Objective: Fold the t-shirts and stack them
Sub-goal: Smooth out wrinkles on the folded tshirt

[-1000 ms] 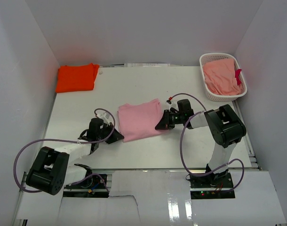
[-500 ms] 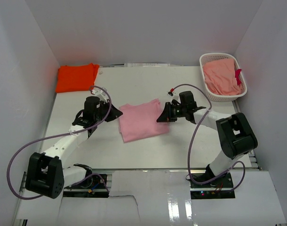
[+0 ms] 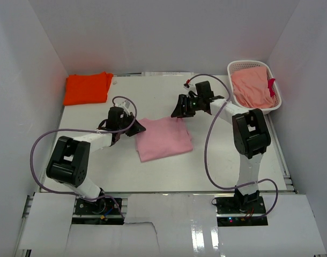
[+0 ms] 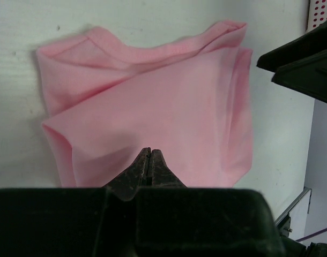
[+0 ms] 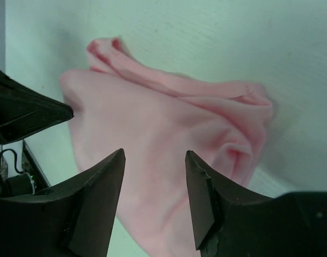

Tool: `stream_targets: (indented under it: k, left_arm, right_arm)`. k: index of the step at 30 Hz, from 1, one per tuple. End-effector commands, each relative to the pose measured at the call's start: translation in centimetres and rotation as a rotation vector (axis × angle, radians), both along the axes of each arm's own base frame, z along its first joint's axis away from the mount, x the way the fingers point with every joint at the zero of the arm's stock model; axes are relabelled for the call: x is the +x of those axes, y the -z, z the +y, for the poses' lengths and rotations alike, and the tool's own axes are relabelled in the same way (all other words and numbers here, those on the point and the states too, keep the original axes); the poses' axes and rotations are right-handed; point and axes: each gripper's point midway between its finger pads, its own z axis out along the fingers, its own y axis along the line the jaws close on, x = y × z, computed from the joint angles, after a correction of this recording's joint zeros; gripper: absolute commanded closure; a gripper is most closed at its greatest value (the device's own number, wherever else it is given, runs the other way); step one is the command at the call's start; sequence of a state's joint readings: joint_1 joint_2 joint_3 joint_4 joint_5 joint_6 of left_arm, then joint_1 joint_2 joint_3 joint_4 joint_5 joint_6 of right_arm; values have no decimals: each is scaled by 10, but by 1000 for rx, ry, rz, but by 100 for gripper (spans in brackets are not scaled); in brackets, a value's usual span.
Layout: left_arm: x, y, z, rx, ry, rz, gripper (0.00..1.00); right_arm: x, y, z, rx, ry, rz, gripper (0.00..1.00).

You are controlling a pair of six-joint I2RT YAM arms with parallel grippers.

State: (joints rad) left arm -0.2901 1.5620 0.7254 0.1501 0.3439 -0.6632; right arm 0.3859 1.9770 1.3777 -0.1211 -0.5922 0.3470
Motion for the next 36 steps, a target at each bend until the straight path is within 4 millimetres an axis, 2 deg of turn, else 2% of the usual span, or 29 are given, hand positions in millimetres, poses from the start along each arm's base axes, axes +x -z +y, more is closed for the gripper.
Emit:
stream_targets:
  k: [1, 3, 4, 5, 6, 7, 9, 14, 20, 27, 36]
  left_arm:
    - [32, -35, -13, -50, 15, -127, 100]
    - [39, -41, -16, -58, 19, -143, 100]
    - [41, -41, -16, -59, 17, -145, 100]
    - [42, -40, -17, -58, 17, -142, 100]
    - [45, -44, -17, -58, 15, -152, 100]
    - [46, -43, -17, -55, 16, -154, 100]
    - [48, -43, -17, -53, 15, -154, 100]
    - [46, -34, -18, -53, 22, -129, 100]
    - [38, -26, -20, -61, 39, -96, 100]
    - [36, 2, -9, 9, 5, -41, 100]
    - [35, 15, 9, 98, -53, -7, 100]
  right_arm:
    - [19, 2, -4, -24, 9, 9, 44]
    - [28, 1, -4, -23, 14, 9, 45]
    - [28, 6, -3, -20, 8, 19, 50]
    - [30, 8, -3, -22, 10, 22, 56]
    - [32, 10, -4, -22, 12, 26, 67]
    - [32, 17, -4, -25, 10, 38, 81]
    - [32, 22, -4, -23, 7, 51, 92]
    - [27, 35, -7, -33, 5, 69, 92]
    - [21, 37, -11, -39, 2, 67, 92]
    - [19, 43, -15, -56, 10, 72, 92]
    - [21, 46, -20, -71, 22, 71, 92]
